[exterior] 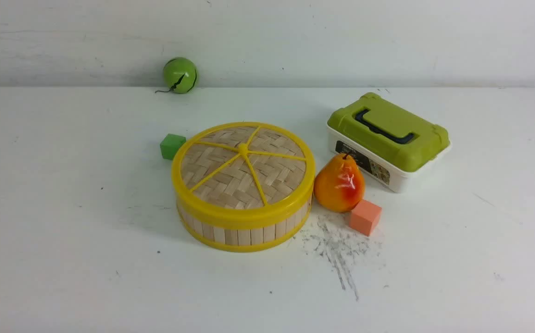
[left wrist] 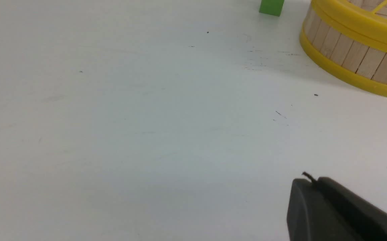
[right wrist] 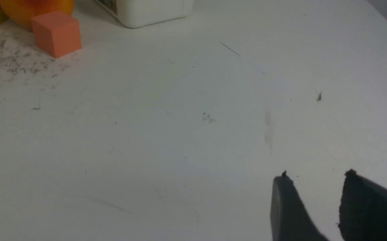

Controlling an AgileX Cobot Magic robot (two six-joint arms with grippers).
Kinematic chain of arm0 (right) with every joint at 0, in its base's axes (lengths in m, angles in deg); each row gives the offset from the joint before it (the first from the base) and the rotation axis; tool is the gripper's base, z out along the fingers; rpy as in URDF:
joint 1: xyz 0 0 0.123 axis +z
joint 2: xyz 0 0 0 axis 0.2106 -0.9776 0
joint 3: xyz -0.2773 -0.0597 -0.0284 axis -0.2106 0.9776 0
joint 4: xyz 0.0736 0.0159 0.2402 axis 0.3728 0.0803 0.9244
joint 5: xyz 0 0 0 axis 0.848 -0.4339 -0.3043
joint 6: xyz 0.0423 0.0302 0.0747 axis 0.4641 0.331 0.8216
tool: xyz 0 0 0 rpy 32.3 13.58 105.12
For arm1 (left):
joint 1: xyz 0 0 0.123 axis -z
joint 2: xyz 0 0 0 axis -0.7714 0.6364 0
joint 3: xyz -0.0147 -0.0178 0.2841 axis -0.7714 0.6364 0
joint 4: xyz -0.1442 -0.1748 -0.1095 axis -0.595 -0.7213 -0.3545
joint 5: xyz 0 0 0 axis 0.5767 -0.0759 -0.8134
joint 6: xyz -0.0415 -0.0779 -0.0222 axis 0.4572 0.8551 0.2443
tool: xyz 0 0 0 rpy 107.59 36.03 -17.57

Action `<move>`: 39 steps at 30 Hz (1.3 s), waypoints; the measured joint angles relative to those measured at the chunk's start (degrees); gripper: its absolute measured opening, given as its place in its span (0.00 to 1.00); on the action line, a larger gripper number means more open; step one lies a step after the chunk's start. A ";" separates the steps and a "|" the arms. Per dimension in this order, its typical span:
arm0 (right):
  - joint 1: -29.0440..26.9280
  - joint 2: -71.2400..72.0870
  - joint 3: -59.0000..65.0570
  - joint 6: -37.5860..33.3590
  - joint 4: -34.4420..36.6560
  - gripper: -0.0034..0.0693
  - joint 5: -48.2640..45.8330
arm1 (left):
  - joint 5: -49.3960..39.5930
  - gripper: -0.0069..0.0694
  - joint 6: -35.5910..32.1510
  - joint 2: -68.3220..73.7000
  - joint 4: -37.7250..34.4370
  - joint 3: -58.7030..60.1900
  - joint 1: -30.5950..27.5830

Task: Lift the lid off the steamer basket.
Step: Use the left arm to lift the lid of the steamer

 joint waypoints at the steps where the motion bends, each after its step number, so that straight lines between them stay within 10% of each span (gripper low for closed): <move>1: 0.00 0.00 0.00 0.00 0.00 0.38 0.00 | 0.00 0.11 0.00 0.00 0.00 0.00 0.00; 39: 0.00 0.00 0.00 0.00 0.00 0.38 0.00 | 0.00 0.14 0.00 0.00 0.00 0.00 0.00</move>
